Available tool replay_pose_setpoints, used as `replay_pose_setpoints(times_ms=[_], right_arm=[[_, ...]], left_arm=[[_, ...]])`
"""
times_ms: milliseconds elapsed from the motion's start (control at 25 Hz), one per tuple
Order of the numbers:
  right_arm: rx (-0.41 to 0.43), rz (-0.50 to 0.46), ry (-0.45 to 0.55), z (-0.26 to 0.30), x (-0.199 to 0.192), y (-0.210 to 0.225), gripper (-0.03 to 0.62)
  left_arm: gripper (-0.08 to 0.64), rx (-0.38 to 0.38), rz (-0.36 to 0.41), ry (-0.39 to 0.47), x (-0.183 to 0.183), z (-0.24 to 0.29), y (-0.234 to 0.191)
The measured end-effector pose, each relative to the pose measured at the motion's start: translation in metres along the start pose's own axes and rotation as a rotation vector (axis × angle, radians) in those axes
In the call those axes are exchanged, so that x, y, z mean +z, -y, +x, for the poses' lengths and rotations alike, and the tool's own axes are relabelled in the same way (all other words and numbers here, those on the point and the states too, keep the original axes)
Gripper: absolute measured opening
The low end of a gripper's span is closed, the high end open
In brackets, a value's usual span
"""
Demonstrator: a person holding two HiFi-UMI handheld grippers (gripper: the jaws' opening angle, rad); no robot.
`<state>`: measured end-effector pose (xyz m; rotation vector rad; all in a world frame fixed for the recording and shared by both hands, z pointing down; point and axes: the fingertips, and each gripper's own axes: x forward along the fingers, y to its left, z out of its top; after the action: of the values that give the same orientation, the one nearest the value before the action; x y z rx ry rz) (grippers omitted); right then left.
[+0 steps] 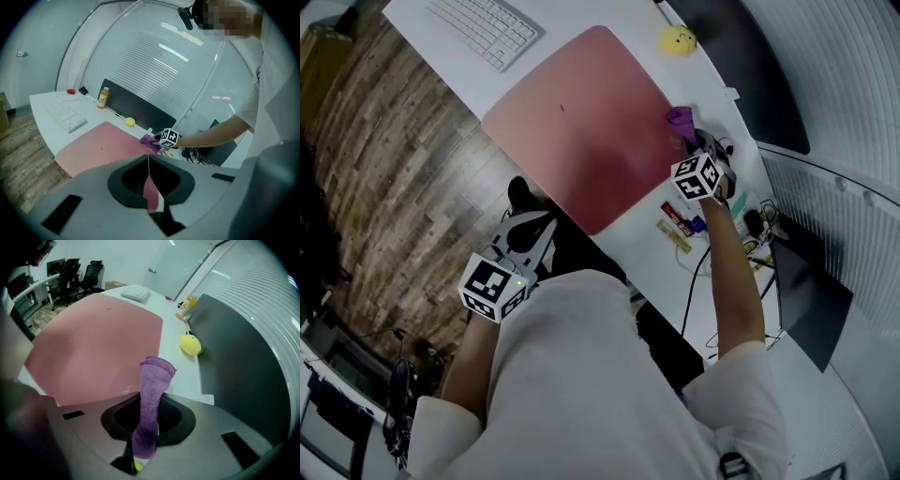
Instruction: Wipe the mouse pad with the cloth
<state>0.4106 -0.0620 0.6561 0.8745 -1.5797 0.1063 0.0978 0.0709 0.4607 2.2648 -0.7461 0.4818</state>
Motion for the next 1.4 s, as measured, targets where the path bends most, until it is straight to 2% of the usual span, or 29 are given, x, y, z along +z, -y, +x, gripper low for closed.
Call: replay_pose_setpoints(times_ms=[640,1400], right_arm=[[0.177,0.031,-0.005,-0.001,0.01,-0.078,0.075],[0.244,0.069,0.0,-0.028,0.032,-0.15,0.075]], left_arm=[[0.02,0.016,-0.02,-0.011,-0.019,-0.015,-0.01],[0.02,0.008,-0.023,0.004,-0.031,-0.042,-0.023]])
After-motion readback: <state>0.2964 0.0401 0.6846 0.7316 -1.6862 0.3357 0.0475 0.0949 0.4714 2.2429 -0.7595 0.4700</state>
